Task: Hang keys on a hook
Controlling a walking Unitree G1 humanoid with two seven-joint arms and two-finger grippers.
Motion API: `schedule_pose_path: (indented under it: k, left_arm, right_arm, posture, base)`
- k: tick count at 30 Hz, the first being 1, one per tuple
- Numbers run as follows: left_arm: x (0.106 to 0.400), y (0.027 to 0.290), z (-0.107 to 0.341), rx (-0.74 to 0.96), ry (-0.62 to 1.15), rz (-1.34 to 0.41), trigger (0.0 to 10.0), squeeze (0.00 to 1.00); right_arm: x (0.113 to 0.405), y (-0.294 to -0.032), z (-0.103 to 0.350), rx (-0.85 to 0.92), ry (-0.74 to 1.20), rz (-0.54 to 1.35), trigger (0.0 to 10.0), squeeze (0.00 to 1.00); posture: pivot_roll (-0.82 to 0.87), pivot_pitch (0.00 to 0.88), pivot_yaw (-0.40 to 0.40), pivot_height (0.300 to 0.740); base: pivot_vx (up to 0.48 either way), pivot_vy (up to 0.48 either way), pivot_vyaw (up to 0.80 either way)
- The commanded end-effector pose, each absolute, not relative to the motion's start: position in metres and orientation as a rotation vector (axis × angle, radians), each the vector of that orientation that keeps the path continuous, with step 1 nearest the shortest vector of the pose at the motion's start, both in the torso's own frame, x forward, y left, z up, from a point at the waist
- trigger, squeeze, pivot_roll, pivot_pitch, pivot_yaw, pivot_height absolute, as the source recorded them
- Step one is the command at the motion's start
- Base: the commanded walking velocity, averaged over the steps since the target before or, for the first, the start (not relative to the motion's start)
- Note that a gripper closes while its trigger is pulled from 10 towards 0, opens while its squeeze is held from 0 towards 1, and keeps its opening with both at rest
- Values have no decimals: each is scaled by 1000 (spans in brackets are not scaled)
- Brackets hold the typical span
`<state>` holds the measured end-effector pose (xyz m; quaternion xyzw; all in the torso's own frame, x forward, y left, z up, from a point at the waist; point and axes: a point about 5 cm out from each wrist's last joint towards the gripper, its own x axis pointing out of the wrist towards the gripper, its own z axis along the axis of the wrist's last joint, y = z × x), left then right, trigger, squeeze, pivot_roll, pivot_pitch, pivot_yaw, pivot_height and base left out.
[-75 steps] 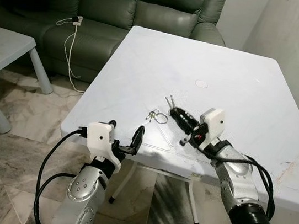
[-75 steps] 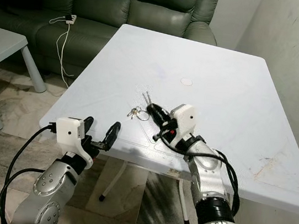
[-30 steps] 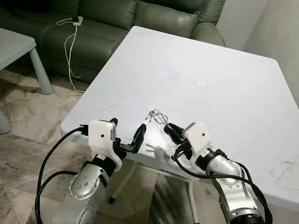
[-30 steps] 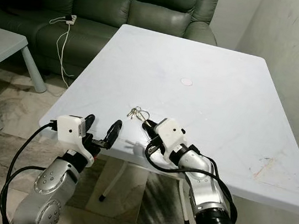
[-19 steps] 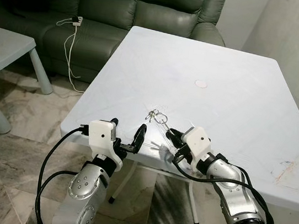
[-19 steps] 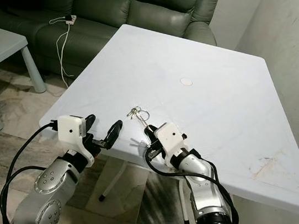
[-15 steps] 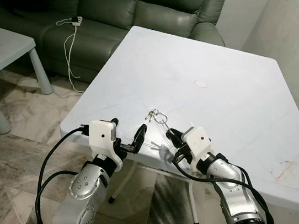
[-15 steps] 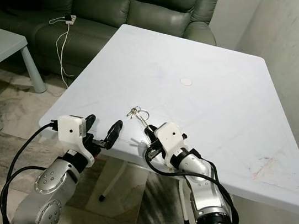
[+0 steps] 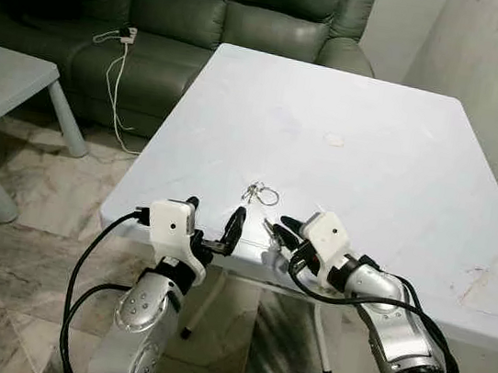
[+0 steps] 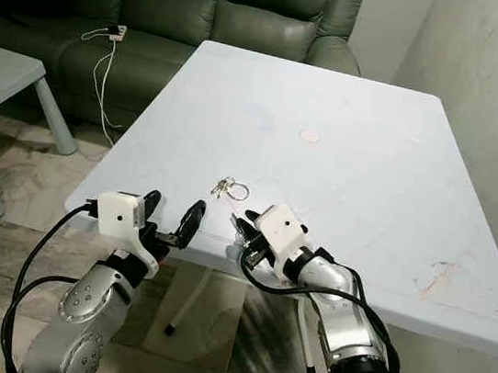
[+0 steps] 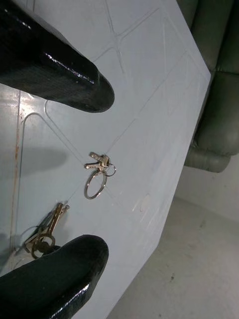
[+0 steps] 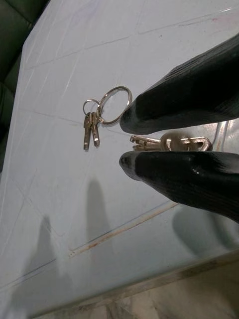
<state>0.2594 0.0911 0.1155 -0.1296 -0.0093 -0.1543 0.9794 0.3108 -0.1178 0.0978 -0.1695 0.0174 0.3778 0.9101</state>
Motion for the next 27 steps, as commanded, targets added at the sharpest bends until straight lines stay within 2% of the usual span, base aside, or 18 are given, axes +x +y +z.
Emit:
schedule_pose_path:
  k: [1,12,17,18,19,20,27]
  left_arm:
    - [260,78,125,-316,-44,-332,10000,0]
    - [262,78,126,-320,-46,-326,10000,0]
    - [262,78,126,-323,-49,-322,10000,0]
    - [262,78,126,-323,-50,-321,10000,0]
    - [262,79,127,-324,-50,-320,10000,0]
    - [262,79,127,-324,-51,-319,10000,0]
    - [262,79,128,-328,-53,-317,10000,0]
  right_arm:
    - [310,-120,102,-356,19,770,10000,0]
    - [310,-117,103,-324,35,776,10000,0]
    - [311,-116,104,-365,12,760,10000,0]
    - [311,-116,103,-349,20,762,10000,63]
    - [311,-116,102,-339,25,759,10000,408]
    - [311,-116,102,-312,37,757,10000,1000]
    - [312,-114,100,-390,40,746,10000,1000]
  posture:
    - [10,33,-74,740]
    - [10,44,-81,740]
    - [12,48,-82,740]
    - [13,50,-83,740]
    - [15,52,-82,740]
    - [15,53,-83,740]
    - [14,58,-84,740]
  base:
    - [0,0,0]
    - [0,0,0]
    - [0,0,0]
    - [0,0,0]
    - [0,0,0]
    - [0,0,0]
    - [0,0,0]
